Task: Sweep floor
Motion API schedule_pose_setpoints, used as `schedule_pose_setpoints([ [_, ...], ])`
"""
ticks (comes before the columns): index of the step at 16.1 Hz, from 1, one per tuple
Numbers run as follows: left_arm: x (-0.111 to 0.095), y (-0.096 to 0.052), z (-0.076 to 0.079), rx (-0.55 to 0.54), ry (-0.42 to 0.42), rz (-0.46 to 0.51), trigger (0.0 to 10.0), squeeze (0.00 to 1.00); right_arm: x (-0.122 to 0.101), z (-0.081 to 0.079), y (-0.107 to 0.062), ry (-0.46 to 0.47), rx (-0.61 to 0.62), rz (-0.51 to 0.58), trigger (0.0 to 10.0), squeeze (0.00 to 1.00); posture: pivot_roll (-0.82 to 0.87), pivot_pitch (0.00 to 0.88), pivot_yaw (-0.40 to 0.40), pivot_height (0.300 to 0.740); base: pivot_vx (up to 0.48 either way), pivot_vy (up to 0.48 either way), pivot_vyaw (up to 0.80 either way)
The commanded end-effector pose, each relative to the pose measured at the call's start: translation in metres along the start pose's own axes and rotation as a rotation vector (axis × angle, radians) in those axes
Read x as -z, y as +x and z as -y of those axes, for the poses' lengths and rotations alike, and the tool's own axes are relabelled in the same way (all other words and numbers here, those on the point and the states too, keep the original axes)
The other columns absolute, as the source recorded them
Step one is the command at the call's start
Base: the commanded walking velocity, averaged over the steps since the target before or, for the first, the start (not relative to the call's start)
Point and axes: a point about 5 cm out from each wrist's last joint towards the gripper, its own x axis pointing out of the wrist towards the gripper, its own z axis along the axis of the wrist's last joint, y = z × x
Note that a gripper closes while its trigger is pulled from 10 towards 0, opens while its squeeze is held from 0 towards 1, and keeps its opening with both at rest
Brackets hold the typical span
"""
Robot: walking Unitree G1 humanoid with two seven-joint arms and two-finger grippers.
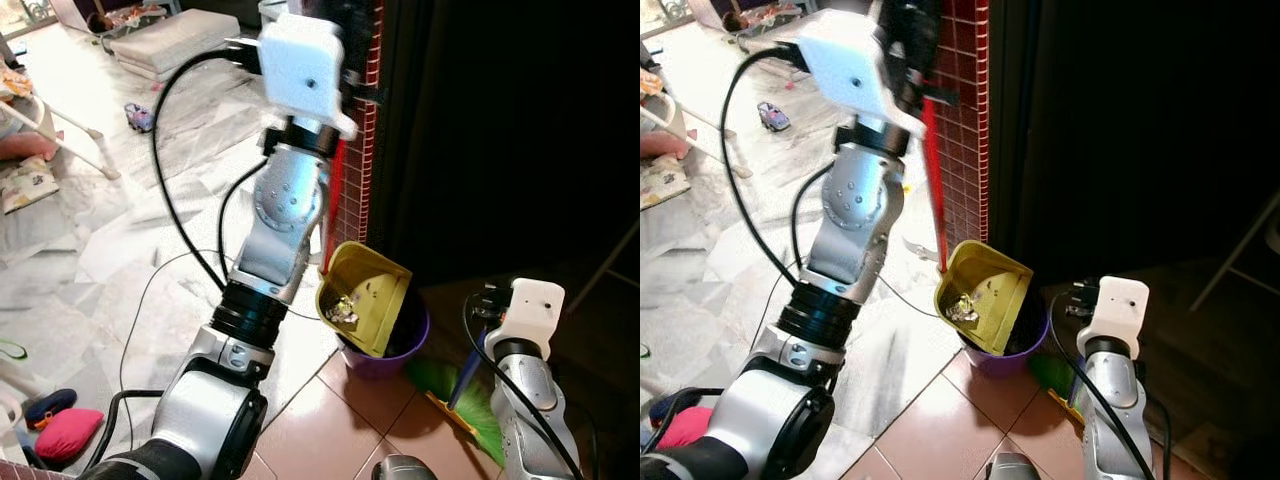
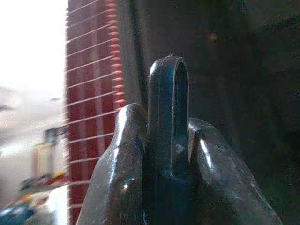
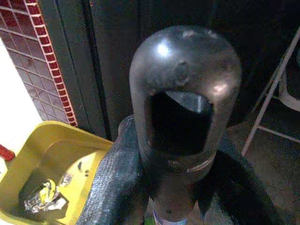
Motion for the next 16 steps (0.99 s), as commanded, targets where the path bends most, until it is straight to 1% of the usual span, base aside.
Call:
schedule_pose_setpoints([
  [1,-0.013,-0.004,0.031,0.157,-0.067,0.105,10.0,0.00,0.026,-0.012,-0.008,0.084,-0.049,-0.134,10.0,0.00,-0.22,0.000,0.140,0.740,0.000,0.000,0.00],
  [3,-0.011,-0.010,0.042,0.227,-0.082,0.106,10.0,0.00,0.025,-0.012,-0.007,0.084,-0.053,-0.128,10.0,0.00,-0.22,0.000,0.140,0.740,0.000,0.000,0.00],
  [4,-0.009,-0.019,0.054,0.350,-0.061,0.129,10.0,0.00,0.023,-0.013,-0.007,0.091,-0.056,-0.111,10.0,0.00,-0.23,0.000,0.139,0.740,0.000,0.000,0.00],
  [6,-0.001,-0.029,0.063,0.423,-0.081,0.096,10.0,0.00,0.022,-0.012,-0.006,0.085,-0.058,-0.106,10.0,0.00,-0.23,0.000,0.139,0.740,0.000,0.000,0.00],
  [7,0.001,-0.035,0.067,0.476,-0.090,0.094,10.0,0.00,0.021,-0.012,-0.006,0.083,-0.058,-0.102,10.0,0.00,-0.23,0.000,0.141,0.740,0.000,0.000,0.00],
  [8,0.001,-0.036,0.067,0.482,-0.087,0.097,10.0,0.00,0.021,-0.011,-0.006,0.082,-0.056,-0.100,10.0,0.00,-0.23,0.000,0.141,0.740,0.000,0.000,0.00],
  [9,-0.007,-0.038,0.072,0.555,-0.027,0.181,10.0,0.00,0.020,-0.010,-0.007,0.074,-0.054,-0.087,10.0,0.00,-0.23,0.000,0.137,0.740,0.000,0.000,0.00],
  [10,-0.011,-0.038,0.074,0.571,-0.010,0.214,10.0,0.00,0.019,-0.010,-0.007,0.071,-0.058,-0.084,10.0,0.00,-0.23,0.000,0.134,0.740,0.000,0.000,0.00],
  [11,-0.008,-0.033,0.072,0.505,-0.056,0.170,10.0,0.00,0.019,-0.010,-0.007,0.069,-0.063,-0.086,10.0,0.00,-0.23,0.000,0.132,0.740,0.000,0.000,0.00],
  [12,-0.007,-0.032,0.070,0.478,-0.067,0.159,10.0,0.00,0.019,-0.011,-0.006,0.067,-0.065,-0.085,10.0,0.00,-0.23,0.000,0.132,0.740,0.000,0.000,0.00],
  [13,-0.009,-0.034,0.072,0.522,-0.019,0.195,10.0,0.00,0.018,-0.011,-0.006,0.055,-0.075,-0.077,10.0,0.00,-0.23,0.000,0.128,0.740,0.000,0.000,0.00],
  [14,-0.006,-0.035,0.068,0.481,-0.026,0.168,10.0,0.00,0.016,-0.014,-0.005,0.038,-0.094,-0.060,10.0,0.00,-0.23,0.000,0.127,0.740,0.000,0.000,0.00],
  [15,-0.003,-0.032,0.059,0.422,-0.006,0.148,10.0,0.00,0.016,-0.015,-0.005,0.037,-0.095,-0.059,10.0,0.00,-0.23,0.000,0.128,0.740,0.000,0.000,0.00],
  [16,-0.002,-0.027,0.049,0.366,0.024,0.149,10.0,0.00,0.016,-0.014,-0.005,0.039,-0.092,-0.061,10.0,0.00,-0.23,0.000,0.127,0.740,0.000,0.000,0.00],
])
